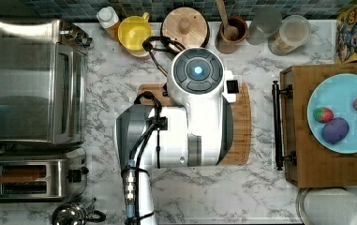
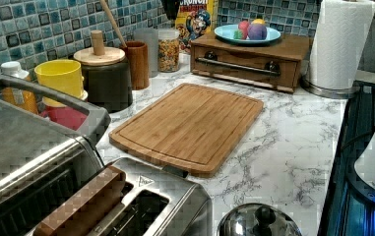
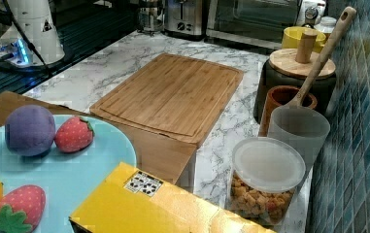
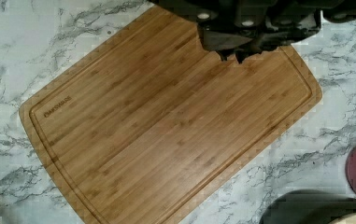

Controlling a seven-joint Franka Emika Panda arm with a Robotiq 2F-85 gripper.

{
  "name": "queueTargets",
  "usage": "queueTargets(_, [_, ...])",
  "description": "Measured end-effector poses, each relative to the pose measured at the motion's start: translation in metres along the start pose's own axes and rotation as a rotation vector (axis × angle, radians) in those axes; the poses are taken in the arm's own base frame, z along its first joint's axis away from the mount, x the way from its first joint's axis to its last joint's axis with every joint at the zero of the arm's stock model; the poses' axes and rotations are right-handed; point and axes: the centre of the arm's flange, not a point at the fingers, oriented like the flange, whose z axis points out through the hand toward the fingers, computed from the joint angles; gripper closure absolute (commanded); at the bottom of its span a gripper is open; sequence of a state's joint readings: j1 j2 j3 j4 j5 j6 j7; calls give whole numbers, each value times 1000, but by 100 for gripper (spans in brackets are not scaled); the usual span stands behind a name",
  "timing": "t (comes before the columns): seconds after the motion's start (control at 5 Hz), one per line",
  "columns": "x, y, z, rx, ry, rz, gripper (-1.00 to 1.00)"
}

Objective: Turn on the toaster.

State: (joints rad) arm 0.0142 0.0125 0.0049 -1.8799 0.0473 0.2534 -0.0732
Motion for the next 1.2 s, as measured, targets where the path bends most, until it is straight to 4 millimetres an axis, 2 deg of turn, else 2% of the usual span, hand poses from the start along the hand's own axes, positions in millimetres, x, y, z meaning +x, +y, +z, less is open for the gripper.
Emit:
queueTargets(0.6, [-3,-4,10,2,3,-14,100])
queueTargets(0.8, [-14,-18,12,17,23,-46,100])
queueTargets(1.2, [-62,-72,23,64,75,-252,100])
